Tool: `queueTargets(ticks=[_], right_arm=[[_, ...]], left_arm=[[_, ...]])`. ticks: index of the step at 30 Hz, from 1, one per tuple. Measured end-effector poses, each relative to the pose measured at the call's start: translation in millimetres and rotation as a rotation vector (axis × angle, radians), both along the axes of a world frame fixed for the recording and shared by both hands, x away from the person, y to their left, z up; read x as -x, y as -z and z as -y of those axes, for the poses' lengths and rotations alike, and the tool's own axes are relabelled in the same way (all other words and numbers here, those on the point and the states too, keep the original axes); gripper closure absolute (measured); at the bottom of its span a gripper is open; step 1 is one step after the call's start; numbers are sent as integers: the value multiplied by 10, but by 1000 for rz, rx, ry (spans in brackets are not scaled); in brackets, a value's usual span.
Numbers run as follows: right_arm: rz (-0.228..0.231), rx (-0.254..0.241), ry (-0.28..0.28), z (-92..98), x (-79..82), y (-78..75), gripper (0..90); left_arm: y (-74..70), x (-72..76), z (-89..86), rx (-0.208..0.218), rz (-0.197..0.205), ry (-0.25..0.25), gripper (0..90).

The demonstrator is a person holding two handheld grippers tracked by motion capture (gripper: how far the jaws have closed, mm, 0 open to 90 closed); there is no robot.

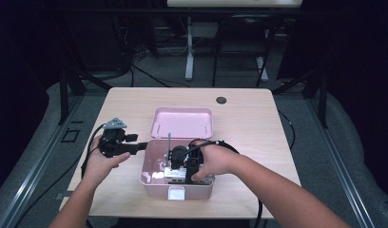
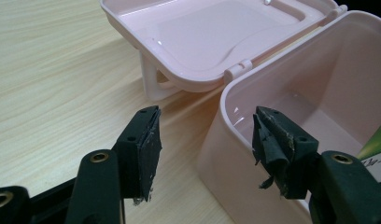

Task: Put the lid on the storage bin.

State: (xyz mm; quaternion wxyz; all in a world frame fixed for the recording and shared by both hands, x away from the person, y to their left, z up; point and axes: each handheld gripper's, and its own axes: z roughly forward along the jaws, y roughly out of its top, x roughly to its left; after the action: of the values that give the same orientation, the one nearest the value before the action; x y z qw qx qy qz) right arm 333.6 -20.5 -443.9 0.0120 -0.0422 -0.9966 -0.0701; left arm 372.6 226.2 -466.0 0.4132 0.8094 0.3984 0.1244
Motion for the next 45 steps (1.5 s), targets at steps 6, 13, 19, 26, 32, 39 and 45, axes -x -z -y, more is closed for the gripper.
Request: queueTargets(ticks=[6,13,19,26,32,39,45], right_arm=[[-10,11,-7,-24,15,103,616],[-30,4,0,-13,-11,193,615],[-45,4,6,-9,-34,225,611],[-46,-35,34,18,-55,128,596],[-32,-57,44,51,-60,32,599],[-23,-26,17,25,-31,118,618],[-32,-25,11,23,-28,119,624]], left_arm=[[-11,-1,-8,-3,-10,21,419],[-13,-5,-20,3,-11,15,419],[-7,-11,-22,-1,-17,19,419],[-5,-7,-16,4,-15,19,419],[-6,-3,-8,2,-9,16,419],[-7,-8,-17,3,-16,21,419],[-6,-8,-18,4,-14,21,419]])
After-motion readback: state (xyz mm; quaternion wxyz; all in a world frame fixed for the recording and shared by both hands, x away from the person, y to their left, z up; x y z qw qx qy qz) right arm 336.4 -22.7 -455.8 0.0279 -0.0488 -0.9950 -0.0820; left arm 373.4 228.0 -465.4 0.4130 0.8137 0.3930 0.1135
